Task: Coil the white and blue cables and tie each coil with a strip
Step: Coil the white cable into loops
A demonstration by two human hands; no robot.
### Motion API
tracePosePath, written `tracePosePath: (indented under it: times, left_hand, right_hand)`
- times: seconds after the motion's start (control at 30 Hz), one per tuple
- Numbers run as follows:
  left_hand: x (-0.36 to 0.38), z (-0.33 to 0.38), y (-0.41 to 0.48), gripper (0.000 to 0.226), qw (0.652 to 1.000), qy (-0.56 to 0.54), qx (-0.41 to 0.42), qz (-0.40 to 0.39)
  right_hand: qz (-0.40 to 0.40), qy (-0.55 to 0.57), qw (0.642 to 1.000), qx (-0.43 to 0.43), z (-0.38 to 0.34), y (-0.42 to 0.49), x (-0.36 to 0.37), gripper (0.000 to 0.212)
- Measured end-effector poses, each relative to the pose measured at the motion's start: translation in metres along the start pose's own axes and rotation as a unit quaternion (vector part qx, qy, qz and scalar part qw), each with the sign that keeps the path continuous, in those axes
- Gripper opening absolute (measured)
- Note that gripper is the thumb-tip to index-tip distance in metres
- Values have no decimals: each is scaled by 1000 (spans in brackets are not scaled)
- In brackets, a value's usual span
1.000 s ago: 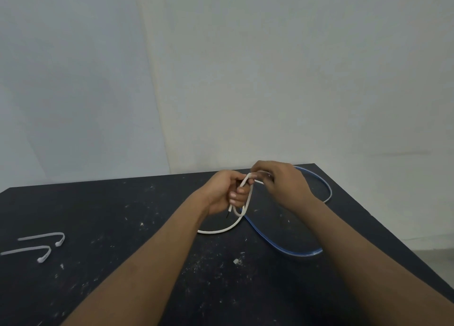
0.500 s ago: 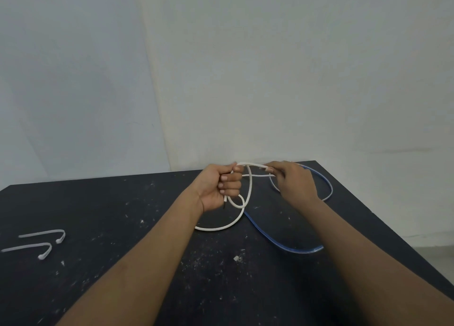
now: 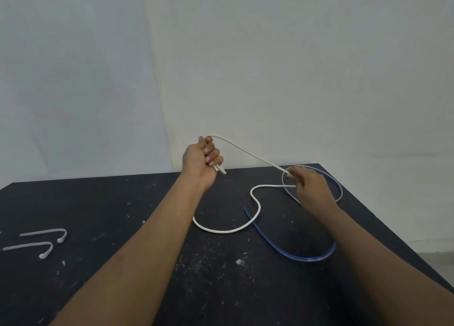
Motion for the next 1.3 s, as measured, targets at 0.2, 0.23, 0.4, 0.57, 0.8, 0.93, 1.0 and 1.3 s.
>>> tracePosePath:
  times: [0.2,0.23,0.4,0.57,0.8,0.93,1.0,1.3]
  left_hand:
    - [-3,-1,4,35,993,119,13,9]
    - [-2,-1,5,35,988,154,13,4]
    - [3,-12,5,33,903,425,56,-30]
    - [-10,-35,-3,38,812,575,15,-92]
    - [-20,-42,-14,37,906,358,-161,-160]
    - [-23,-40,-19,30,886,390,-202,-152]
    - [-22,-46,-23,26,884,371,-236,-158]
    - [-14,-51,-31,27,914,214,-306,-163]
  right_hand:
    - [-38,-30,995,-85,-29,6,1,20]
    - [-60,-45,991,-113,-38,7,3,20]
    - [-158,-95,936,-300,-95,5,10,19]
    - [-73,-3,959,-274,-122,11,-9,9]
    - [-20,40,988,-150,-90,23,-15,8]
    - [-39,81,987,-131,-77,19,-7,20]
    - [-26,76,986,-149,-82,17,-5,23]
    - [26,53,983,-176,-90,15,-11,24]
Point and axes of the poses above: each hand's wrist, its own y-axis towards the middle knuckle, its own x-axis out of the palm, z = x × y, the point moved 5 cm from there along y, towards the middle knuckle, and after that the axes turned 8 degrees about -y, right-handed, at the moved point
